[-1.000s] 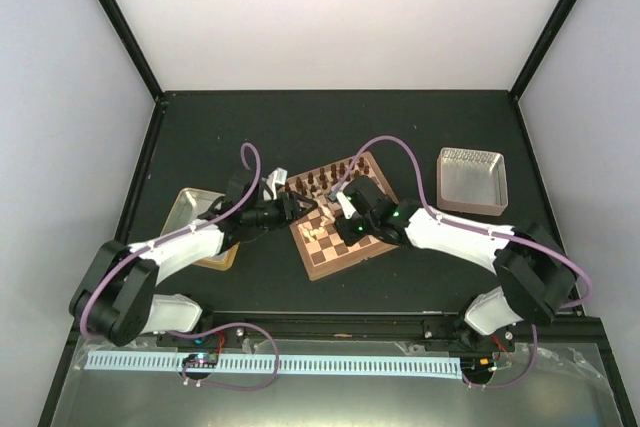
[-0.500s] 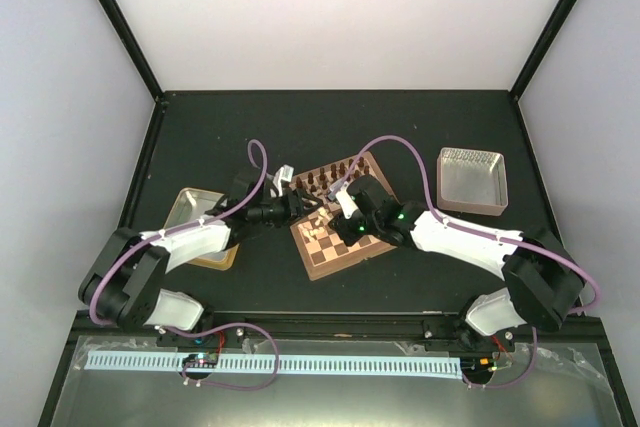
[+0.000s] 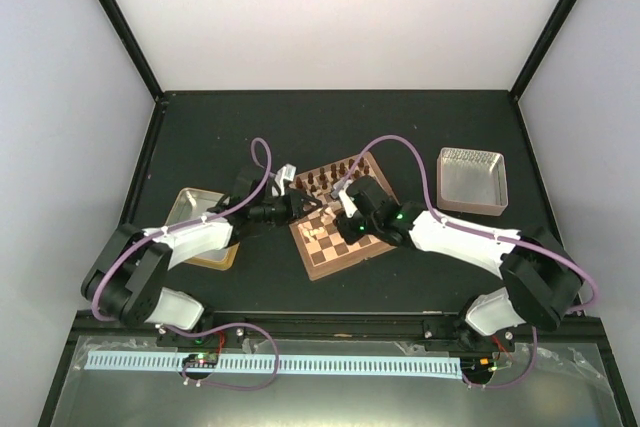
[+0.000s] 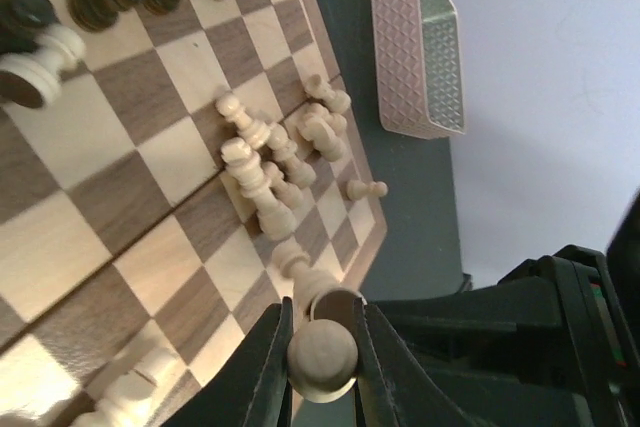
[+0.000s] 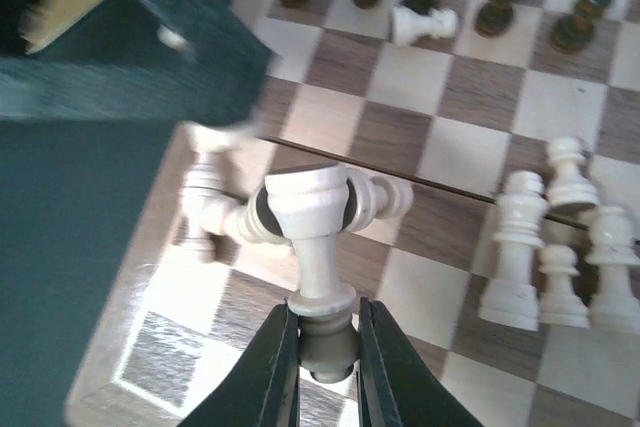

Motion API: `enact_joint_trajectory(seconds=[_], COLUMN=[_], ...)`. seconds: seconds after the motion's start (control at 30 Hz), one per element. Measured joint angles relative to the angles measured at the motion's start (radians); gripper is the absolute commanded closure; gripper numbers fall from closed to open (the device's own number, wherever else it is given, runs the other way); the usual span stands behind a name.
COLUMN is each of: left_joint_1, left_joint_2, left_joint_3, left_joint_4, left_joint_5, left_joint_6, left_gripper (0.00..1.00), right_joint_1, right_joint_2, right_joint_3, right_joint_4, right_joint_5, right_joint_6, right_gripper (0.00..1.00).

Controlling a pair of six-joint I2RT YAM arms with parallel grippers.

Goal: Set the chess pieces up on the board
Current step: Pick up the chess piece from the chessboard, then place the chess piece on the chessboard.

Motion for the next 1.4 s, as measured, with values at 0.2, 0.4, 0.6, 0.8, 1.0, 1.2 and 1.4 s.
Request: enact_joint_trajectory(seconds=[0.2, 0.4, 0.6, 0.8, 1.0, 1.2, 1.4], left_joint_1=[0.0, -0.015, -0.087, -0.11, -0.119, -0.138, -0.223], left_joint_2=[-0.044, -0.071, -0.137, -0.175, -0.187, -0.249, -0.32], left_joint_3=[0.025, 0.027, 0.028, 0.027, 0.027, 0.02, 0.018], left_joint_4=[-0.103, -0.159, -0.245, -0.28, -0.295, -0.271, -0.196], left_joint_5=[-0.098, -0.147, -0.233, -0.274, -0.276, -0.228, -0.204], left_joint_6=[0.09, 0.148, 0.227, 0.27, 0.328, 0.422, 0.621], left_gripper=[0.95, 0.94, 0.93, 0.93, 0.93, 0.91, 0.9], right_joint_1=[-0.001, -0.001, -0.005, -0.013, -0.025, -0.092, -0.162], right_joint_2=[0.061, 0.127, 0.207, 0.228, 0.144, -0.072, -0.26], right_joint_3=[0.001, 0.04, 0.126, 0.141, 0.141, 0.129, 0.126], right_joint_4=[-0.057, -0.111, -0.133, -0.173, -0.219, -0.247, -0.309], right_joint_5=[0.079, 0.098, 0.097, 0.098, 0.095, 0.025, -0.103], right_joint_6=[0.046, 0.077, 0.117, 0.156, 0.193, 0.229, 0.261], right_gripper=[0.92, 0.9, 0.81, 0.65, 0.54, 0.52, 0.5])
